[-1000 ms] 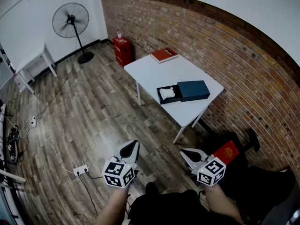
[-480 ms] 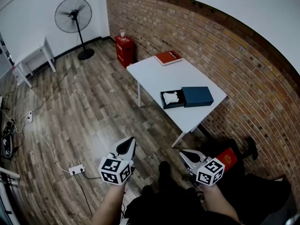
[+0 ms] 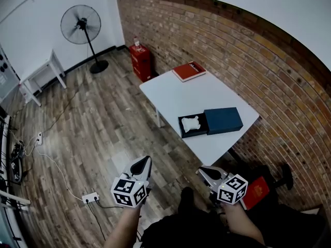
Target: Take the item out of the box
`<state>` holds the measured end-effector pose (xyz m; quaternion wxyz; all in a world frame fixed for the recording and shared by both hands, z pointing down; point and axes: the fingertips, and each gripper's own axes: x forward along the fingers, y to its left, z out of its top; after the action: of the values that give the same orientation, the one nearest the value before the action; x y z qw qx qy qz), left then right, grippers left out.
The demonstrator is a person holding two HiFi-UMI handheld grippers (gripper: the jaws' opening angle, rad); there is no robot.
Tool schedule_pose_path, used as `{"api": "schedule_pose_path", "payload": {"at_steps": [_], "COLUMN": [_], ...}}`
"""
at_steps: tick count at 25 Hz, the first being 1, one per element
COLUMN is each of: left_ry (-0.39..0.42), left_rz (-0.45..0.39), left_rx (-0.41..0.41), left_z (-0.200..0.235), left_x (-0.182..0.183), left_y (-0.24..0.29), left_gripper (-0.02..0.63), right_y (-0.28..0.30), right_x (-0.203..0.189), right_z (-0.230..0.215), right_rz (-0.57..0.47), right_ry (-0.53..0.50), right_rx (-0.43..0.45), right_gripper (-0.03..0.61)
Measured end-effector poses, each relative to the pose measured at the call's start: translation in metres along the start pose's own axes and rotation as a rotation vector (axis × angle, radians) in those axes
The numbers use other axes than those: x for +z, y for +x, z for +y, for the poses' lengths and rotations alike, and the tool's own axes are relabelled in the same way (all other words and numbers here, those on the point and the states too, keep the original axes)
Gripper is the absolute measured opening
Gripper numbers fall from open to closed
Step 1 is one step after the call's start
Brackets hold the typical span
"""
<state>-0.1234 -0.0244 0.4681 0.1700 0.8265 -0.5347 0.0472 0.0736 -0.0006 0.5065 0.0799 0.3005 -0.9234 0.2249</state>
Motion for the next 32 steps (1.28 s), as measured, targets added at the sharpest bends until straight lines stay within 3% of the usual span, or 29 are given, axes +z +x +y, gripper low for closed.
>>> {"api": "schedule_pose_path", "payload": {"at_steps": [6,12,21,28,32], "left_ry": [-0.002,0.000,0.012,-0.023,-0.003], "left_rz": [0.032,0.070,0.074,0.096,0.082], "left_rx": [-0.005,0.009,-0.027,-0.085,-0.135], "left_z": [0.001,0.003,0.002,0.036,0.059], "left_x": [0.016,0.028,0.041,0.041,0.060], "left_y": [0.082,0.131,0.170,0.196,0.212], "left_gripper": [0.005,0.005,0.005,0.005,0.005], "right_y": [0.031,0.055,0.067,0.104,0.129], "right_x": [0.026,0.048,0.050,0.056,0.064], "right_z": [-0.080,-0.122,-0.151,-0.159,-0.159], "right_rz": [0.025,0.030,0.039,0.061,0.075], "right_ry": [0.028,0.049,0.098,0.116,0.113], "right_rx": [0.008,0.046,0.039,-0.017,-0.058], "right_gripper": [0.002,0.002,0.002,0.002,0.002]}}
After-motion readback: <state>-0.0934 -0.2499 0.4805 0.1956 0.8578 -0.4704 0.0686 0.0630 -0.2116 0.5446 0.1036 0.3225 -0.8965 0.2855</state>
